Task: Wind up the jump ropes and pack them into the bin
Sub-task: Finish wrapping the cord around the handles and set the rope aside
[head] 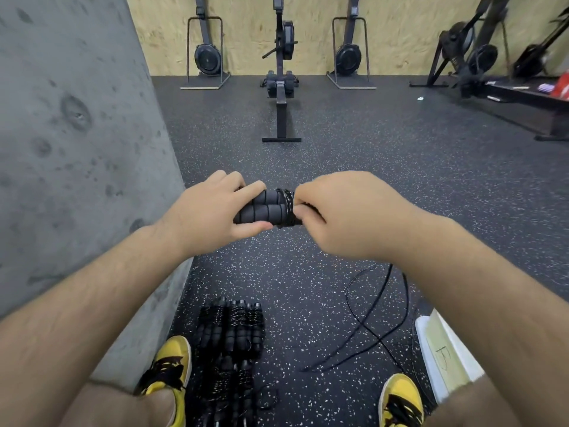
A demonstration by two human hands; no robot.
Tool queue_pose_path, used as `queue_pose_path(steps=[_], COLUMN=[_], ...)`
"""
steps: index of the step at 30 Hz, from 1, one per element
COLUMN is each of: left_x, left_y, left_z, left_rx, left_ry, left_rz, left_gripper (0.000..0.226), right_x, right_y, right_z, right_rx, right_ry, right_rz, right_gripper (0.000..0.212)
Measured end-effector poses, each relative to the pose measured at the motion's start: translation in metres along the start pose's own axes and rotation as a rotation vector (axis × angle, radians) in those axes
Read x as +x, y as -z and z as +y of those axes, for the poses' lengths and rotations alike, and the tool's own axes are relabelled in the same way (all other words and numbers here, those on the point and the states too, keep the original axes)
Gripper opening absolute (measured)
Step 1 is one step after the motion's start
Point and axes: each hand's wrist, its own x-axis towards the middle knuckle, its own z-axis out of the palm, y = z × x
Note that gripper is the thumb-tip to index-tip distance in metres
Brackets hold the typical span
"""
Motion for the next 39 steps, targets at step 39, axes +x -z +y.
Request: queue_pose_path(steps=[39], left_x=[0.000], left_y=[-0.001], left_z=[-0.021], left_rx=[-0.263], left_ry=[0.143], left_rz=[0.149], left_gripper=[0.079], right_x=[0.015], right_y=[-0.055], right_z=[-0.032], right_rx=[0.860], right_ry=[-0.392], right_rz=[-0.165], right_gripper=[0.030])
